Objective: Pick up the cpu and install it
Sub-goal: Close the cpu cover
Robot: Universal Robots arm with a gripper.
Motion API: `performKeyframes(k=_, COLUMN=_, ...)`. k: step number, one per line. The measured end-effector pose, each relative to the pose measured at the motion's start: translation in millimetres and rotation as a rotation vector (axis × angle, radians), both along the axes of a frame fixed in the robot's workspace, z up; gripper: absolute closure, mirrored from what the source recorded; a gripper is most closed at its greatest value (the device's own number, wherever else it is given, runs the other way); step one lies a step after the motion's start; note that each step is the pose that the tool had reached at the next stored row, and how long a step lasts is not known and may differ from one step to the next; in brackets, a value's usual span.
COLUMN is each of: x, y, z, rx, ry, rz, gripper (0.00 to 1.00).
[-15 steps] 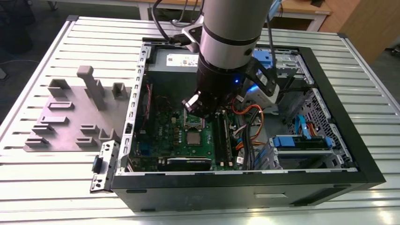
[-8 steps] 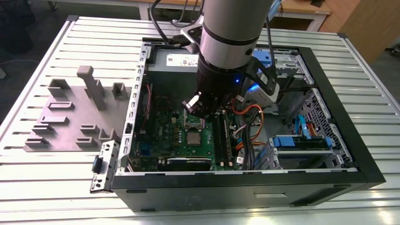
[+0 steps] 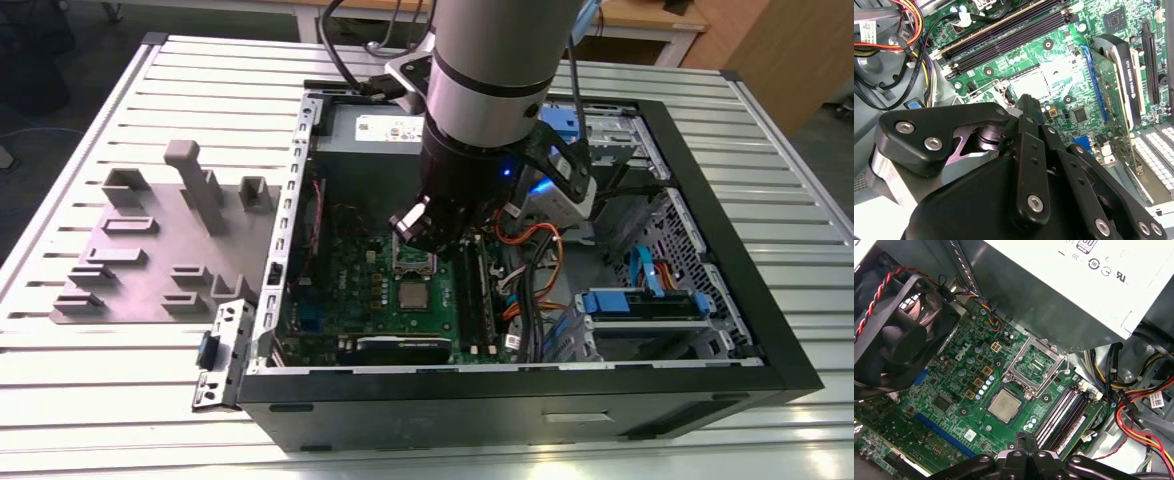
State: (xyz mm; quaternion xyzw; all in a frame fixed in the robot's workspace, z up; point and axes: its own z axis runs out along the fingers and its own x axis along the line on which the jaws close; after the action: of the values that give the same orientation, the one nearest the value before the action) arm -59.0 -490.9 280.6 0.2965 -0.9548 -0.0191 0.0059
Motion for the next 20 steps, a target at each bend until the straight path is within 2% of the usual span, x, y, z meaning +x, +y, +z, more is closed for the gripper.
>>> performKeyframes(k=7, x=0.6, y=0.0, z=0.0, rx=0.0001, ry=0.0, rz=0.0, gripper=0.89)
performKeyframes(k=14, x=11.3, y=0.2, z=-0.4, rx=0.0, ry=0.0, rz=0.004, gripper=0.89)
performKeyframes(k=20, x=11.3, y=0.3, z=-1.4, rx=0.0, ry=0.0001, rz=0.11, gripper=0.89)
